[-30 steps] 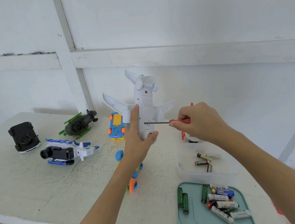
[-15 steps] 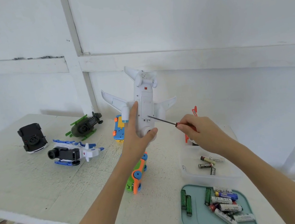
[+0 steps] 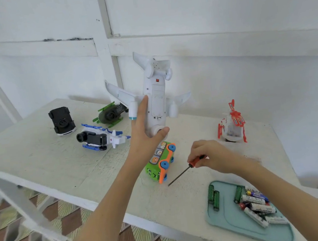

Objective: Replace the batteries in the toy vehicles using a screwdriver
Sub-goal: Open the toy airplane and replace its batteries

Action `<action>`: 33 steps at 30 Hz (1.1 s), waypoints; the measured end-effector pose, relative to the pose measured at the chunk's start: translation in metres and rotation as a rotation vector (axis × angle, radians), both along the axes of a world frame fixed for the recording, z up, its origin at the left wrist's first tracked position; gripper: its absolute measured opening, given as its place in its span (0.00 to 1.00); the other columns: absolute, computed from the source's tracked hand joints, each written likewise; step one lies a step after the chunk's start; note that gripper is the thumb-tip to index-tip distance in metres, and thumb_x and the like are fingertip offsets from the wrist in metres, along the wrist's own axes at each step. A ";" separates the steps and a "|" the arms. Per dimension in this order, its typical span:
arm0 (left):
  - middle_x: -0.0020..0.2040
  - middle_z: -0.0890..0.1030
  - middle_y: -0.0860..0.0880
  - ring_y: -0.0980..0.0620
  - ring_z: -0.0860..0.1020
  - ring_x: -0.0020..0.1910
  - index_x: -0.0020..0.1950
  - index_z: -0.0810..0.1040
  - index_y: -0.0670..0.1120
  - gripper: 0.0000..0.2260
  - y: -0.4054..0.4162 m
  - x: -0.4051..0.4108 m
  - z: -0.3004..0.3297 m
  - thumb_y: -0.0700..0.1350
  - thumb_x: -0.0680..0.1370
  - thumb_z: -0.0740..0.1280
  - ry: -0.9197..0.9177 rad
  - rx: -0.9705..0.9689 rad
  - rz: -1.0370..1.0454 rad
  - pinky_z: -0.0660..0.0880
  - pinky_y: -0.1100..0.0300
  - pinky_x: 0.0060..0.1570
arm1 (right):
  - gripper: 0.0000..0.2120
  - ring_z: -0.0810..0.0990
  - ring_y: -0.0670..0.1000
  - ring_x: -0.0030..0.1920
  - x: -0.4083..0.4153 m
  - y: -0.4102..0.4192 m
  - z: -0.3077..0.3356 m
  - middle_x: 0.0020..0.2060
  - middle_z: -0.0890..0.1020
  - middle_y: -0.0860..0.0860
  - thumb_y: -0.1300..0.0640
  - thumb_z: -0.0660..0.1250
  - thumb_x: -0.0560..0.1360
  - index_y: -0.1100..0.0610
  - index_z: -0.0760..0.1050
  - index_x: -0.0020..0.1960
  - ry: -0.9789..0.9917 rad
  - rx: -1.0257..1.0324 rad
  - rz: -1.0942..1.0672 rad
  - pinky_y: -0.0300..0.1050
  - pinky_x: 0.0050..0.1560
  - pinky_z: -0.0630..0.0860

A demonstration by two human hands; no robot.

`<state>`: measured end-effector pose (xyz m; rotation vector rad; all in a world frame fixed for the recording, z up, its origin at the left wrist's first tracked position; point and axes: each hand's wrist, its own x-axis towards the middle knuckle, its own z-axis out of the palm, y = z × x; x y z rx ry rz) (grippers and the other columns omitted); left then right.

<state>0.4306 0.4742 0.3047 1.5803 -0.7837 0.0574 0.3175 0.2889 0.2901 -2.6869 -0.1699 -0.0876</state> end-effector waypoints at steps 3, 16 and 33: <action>0.75 0.63 0.60 0.54 0.63 0.74 0.76 0.56 0.65 0.39 0.009 -0.005 -0.005 0.51 0.70 0.72 0.037 0.008 0.001 0.68 0.45 0.70 | 0.10 0.77 0.49 0.45 0.004 0.009 -0.019 0.45 0.81 0.51 0.64 0.72 0.69 0.57 0.83 0.49 0.046 -0.055 0.054 0.41 0.49 0.72; 0.76 0.63 0.57 0.55 0.63 0.74 0.77 0.56 0.59 0.39 0.010 -0.018 -0.010 0.45 0.72 0.72 0.049 0.036 0.014 0.67 0.46 0.71 | 0.09 0.72 0.46 0.56 0.008 0.023 -0.058 0.52 0.80 0.44 0.56 0.67 0.73 0.48 0.81 0.51 0.183 -0.290 0.025 0.42 0.57 0.64; 0.74 0.62 0.67 0.58 0.66 0.73 0.72 0.54 0.72 0.38 -0.021 -0.019 0.012 0.44 0.74 0.71 0.043 0.001 -0.141 0.72 0.49 0.67 | 0.06 0.76 0.42 0.40 -0.007 0.013 0.071 0.42 0.78 0.42 0.63 0.66 0.75 0.53 0.79 0.44 -0.540 0.446 -0.400 0.28 0.38 0.70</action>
